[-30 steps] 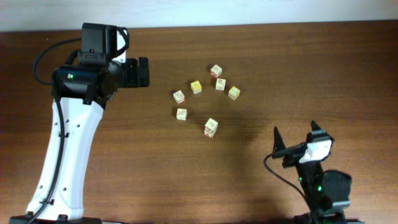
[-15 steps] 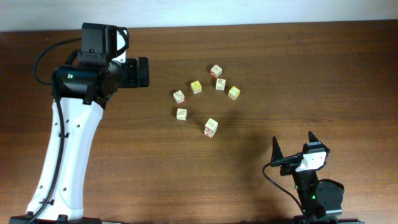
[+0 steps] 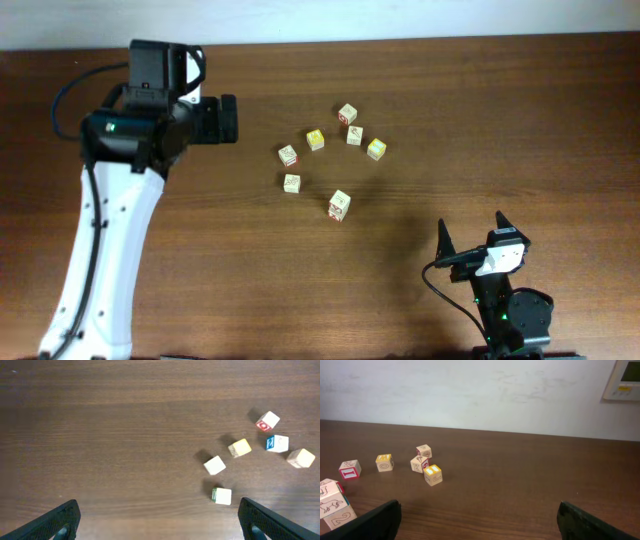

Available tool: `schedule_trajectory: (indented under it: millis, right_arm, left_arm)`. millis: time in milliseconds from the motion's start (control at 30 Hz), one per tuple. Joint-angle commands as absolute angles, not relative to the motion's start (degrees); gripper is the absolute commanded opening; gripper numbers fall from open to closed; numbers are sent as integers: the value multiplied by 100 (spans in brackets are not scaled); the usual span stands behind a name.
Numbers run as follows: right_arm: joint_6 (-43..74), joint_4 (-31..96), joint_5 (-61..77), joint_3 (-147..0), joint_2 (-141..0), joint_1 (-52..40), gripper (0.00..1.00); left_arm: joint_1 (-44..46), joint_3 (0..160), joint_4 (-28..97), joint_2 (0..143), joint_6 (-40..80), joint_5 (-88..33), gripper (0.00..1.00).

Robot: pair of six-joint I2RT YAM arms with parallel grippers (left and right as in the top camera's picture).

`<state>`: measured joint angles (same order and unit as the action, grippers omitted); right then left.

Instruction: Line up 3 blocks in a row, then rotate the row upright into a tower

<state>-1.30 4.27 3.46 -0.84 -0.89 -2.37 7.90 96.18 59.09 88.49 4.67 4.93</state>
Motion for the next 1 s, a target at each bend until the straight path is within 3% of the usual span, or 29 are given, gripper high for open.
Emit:
schedule_trajectory:
  millis: [0,133,367,633,767,967]
  right_arm:
    - [-128,434,255,-32,-19,-222,99]
    - [-128,434,255,-32,-19,-222,99]
    - [-128,434,255,-32,-19,-222,99]
    - [-128,434,255,-32,-19,-222,99]
    - [-128,432,255,-32,-21,-222,99]
    - [-128,432,255,-32,-19,-222,99]
  left_arm:
    - [770,8864,5496,7850,-119,622,99]
    - [290,6890,4403,6392,-801,-311,99]
    - [-27,2943,1754,3448,-1409,-325,99]
    - [-30,969,1074,545,-2307,-259,99]
    - [-27,246,318,23,-2427,-213,99]
    - [-27,47,456,25,-2731,-176,99]
